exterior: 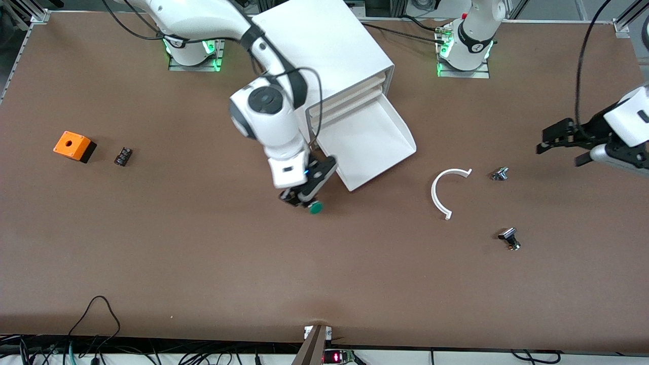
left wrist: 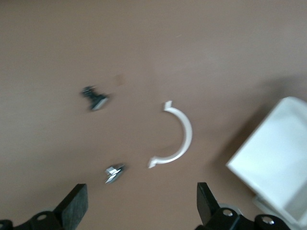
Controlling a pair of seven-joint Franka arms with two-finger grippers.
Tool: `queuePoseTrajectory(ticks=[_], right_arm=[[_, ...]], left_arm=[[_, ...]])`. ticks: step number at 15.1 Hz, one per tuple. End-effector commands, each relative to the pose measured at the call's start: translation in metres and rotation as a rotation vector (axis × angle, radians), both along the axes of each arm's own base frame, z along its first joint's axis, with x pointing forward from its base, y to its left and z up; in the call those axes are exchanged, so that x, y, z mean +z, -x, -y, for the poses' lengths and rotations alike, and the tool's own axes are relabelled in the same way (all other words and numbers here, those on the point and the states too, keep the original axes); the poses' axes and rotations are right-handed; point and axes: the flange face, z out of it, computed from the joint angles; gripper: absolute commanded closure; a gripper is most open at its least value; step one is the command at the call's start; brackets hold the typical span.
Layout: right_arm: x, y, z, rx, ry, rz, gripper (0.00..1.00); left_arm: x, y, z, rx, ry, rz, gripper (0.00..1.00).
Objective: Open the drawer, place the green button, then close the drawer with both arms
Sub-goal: 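Carry the green button with the right gripper and lower it into the drawer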
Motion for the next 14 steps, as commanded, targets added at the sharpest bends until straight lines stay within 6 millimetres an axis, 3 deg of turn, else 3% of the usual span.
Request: queuePoseTrajectory(ticks=[1, 7, 11, 14], right_arm=[[0.022, 0.031, -0.045, 0.236, 0.068, 0.045, 0.78], [0.001, 0.090, -0.088, 0.613, 0.179, 0.026, 0.78], [-0.045, 0.132, -0.118, 0.744, 0.236, -0.033, 0.78], [-0.066, 0.147, -0.127, 0.780, 0.259, -0.057, 0.78]], left_arm=[[-0.008, -0.003, -0.009, 0.002, -0.114, -0.024, 0.00], [-0.007, -0.007, 0.001, 0.068, -0.179, -0.006, 0.00], [-0.009, -0.010, 0.000, 0.070, -0.176, -0.009, 0.00], [-0.011, -0.011, -0.004, 0.076, -0.165, -0.013, 0.00]])
